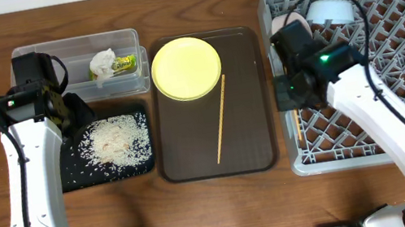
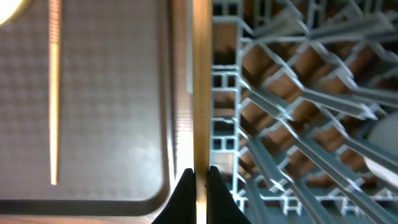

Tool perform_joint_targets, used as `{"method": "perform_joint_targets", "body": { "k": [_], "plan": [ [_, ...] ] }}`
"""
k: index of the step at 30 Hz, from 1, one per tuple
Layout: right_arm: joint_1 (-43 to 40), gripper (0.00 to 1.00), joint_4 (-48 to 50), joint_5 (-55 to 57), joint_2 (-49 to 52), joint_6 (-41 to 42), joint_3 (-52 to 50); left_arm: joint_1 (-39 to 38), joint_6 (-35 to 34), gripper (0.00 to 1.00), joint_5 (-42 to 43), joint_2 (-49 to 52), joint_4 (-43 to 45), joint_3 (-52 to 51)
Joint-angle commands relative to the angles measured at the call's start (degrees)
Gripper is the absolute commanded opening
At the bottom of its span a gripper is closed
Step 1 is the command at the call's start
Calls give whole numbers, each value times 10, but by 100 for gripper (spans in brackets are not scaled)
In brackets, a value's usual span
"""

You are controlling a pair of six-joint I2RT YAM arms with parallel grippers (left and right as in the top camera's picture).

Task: Sort waste into correct bins and load items into the dishwasher rack
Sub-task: 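Carry the chopstick with the right gripper and drop it in the rack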

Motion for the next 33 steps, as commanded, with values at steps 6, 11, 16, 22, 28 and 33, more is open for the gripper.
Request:
{"method": "perform_joint_targets", "body": {
  "k": [6,11,16,22,28,33],
  "plan": [
    [-10,1,31,8,-3,-8,-59,1,-3,70,-9,-1,-1,3],
    [-16,1,38,19,-3,-4,-77,1,-3,70,-9,-1,-1,3],
    [-28,1,38,19,-3,-4,-77,1,-3,70,-9,-1,-1,3],
    [-28,35,39,19,-3,-9,-77,1,-3,70,-9,-1,-1,3],
    [-28,37,52,19,-3,-9,-76,1,-3,70,-9,-1,-1,3],
    [-24,40,74,14,-9,-29,-66,1,-3,70,-9,-1,-1,3]
  ]
}}
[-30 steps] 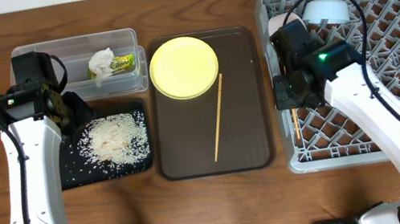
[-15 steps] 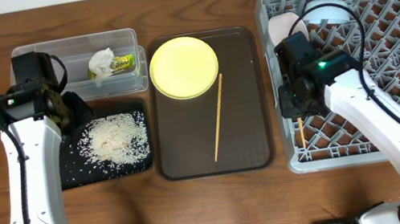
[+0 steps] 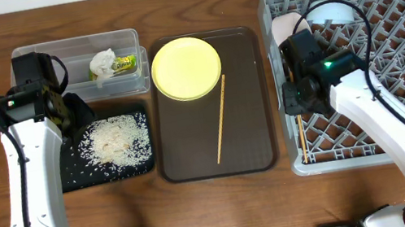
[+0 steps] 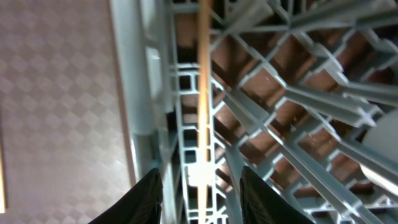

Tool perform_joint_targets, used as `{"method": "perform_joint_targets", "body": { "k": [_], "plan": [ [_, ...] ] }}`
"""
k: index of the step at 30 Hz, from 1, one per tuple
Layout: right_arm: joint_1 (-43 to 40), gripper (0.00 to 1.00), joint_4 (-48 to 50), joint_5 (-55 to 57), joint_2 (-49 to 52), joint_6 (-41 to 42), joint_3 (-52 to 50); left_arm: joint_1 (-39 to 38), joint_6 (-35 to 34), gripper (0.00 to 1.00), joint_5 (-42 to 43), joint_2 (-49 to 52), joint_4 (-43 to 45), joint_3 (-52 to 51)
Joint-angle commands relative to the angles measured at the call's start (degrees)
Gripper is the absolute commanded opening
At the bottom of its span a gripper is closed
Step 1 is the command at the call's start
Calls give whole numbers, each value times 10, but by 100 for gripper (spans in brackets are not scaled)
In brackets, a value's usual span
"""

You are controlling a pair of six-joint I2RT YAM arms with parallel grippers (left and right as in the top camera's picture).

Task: Sort waste into correct bins and load items into the dishwasher rack
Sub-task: 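Carry the chopstick with the right gripper and drop it in the rack, then return the right gripper to the brown tray and pinch the second chopstick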

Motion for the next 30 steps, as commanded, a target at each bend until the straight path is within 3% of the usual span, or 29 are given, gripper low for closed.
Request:
{"method": "perform_joint_targets", "body": {
  "k": [1,11,20,30],
  "plan": [
    [2,40,11,-1,-12,-23,14,1,-3,70,-9,-1,-1,3],
    [45,44,142,-108,-9,-49,54,1,-3,70,-9,-1,-1,3],
    [142,47,205,-71,112,-9,55,1,-3,70,-9,-1,-1,3],
    [194,46,204,-24,242,11,122,1,-3,70,-9,-1,-2,3]
  ]
}}
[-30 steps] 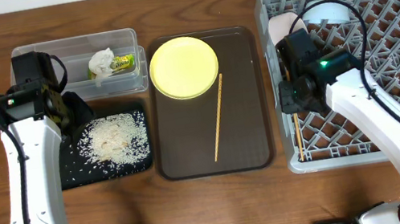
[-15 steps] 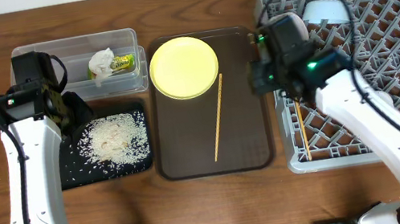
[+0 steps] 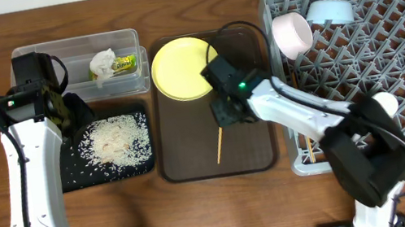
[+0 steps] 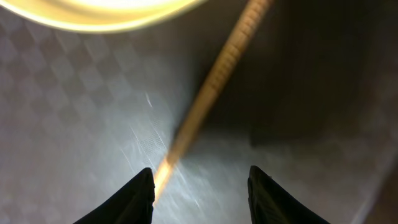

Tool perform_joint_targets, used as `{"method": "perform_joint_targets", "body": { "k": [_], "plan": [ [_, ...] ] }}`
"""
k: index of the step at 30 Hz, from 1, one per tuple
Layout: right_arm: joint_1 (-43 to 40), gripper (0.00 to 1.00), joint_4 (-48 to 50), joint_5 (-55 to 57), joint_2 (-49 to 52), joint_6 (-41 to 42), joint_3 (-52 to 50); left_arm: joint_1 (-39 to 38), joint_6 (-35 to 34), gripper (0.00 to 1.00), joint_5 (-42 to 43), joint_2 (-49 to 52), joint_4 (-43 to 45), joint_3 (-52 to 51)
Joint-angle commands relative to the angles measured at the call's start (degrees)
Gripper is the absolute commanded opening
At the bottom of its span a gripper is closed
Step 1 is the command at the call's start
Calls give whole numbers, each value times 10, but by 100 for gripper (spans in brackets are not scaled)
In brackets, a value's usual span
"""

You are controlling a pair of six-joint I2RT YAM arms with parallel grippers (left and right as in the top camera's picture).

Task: Sort waste into correct bins and load items into the dishwasher rack
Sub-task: 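Return the right gripper to the brown tray and pinch the second chopstick, then place the second chopstick in the rack with the right gripper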

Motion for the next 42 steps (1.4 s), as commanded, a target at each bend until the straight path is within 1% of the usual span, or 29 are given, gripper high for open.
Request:
{"method": "perform_joint_targets", "body": {
  "k": [1,4,9,14,18,21,24,33,38,42],
  "plan": [
    [15,46,3,28,24,21,44,1,-3,70,-9,-1,-1,3],
    [22,46,1,51,40,35,52,1,-3,70,-9,-1,-2,3],
    [23,45,-20,51,56,53,52,1,-3,70,-9,-1,-1,3],
    [23,41,-48,60,63,68,52,1,-3,70,-9,-1,-1,3],
    [21,27,-80,71,64,83,52,1,-3,70,-9,-1,-1,3],
    [21,13,-93,76,64,89,52,1,-3,70,-9,-1,-1,3],
    [17,1,-99,71,64,92,52,1,-3,70,-9,-1,-1,3],
    [-1,1,-120,72,48,94,53,1,-3,70,-9,-1,-2,3],
    [-27,1,-124,72,-19,82,53,1,-3,70,-9,-1,-1,3],
    [-49,1,-122,72,-95,34,53,1,-3,70,-9,-1,-1,3]
  ]
}}
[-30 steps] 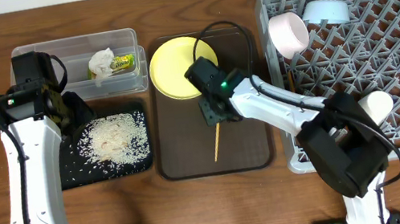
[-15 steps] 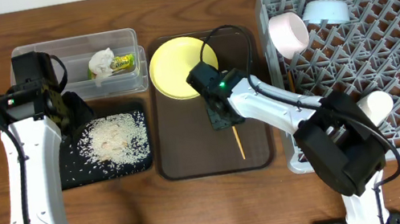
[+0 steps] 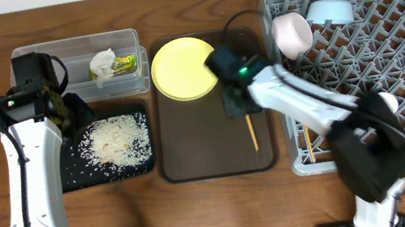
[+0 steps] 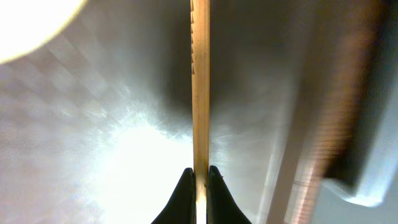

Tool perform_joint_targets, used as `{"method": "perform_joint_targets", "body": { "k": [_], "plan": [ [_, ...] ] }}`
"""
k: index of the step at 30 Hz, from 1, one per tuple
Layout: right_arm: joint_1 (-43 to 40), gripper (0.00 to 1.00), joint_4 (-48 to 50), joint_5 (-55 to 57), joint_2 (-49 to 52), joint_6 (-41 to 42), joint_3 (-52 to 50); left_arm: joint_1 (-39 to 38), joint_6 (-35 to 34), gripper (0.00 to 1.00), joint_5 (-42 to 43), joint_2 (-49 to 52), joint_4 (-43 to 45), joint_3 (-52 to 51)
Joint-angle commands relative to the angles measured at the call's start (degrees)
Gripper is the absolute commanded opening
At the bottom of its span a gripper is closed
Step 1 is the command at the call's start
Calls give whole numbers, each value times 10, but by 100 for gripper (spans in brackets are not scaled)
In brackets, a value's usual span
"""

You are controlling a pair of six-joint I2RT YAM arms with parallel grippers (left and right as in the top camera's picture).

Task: Sort waste into correct bins and load items into the dishwasher rack
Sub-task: 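Place the second chopstick in the rack with the right gripper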

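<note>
My right gripper [image 4: 199, 171] is shut on a wooden chopstick [image 4: 199, 87], which runs straight out from the fingers over the brown tray [image 4: 93, 130]. In the overhead view the right gripper [image 3: 240, 108] is at the tray's right side, near the yellow plate [image 3: 185, 68]; the held chopstick [image 3: 252, 132] points toward the table's front. Another chopstick [image 3: 304, 143] lies in the grey dishwasher rack at its front left corner. My left gripper [image 3: 75, 114] hangs over the black tray of rice [image 3: 114, 141]; its jaws cannot be made out.
A pink cup [image 3: 292, 32] and a pale blue bowl [image 3: 331, 9] sit at the rack's back left. A clear bin [image 3: 76, 48] behind the black tray holds crumpled paper and a wrapper [image 3: 110, 64]. The rack's left wall stands just right of the brown tray.
My right gripper was open over the chopstick lying slantwise on the brown tray. Now it is shut on that chopstick, which points straight toward the table's front at the tray's right side.
First my right gripper was shut on a chopstick at the rack's left edge. Then it was open with that chopstick lying in the rack. Then it was open over the second chopstick on the tray, and now holds it. The left arm stayed still.
</note>
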Motion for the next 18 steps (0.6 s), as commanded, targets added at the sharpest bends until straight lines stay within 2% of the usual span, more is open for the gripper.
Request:
{"method": "perform_joint_targets", "body": {
  "k": [1,9,14,18],
  "plan": [
    [-18,1,0,8,-88,-52,2,1,-3,70,-9,-1,-2,3],
    [-83,1,-85,9,-186,-93,2,1,-3,70,-9,-1,-1,3],
    [-119,1,-154,11,-191,-101,0,1,-3,70,-9,-1,-1,3],
    [-141,1,-161,14,-190,-101,-22,1,-3,70,-9,-1,-1,3]
  ]
}}
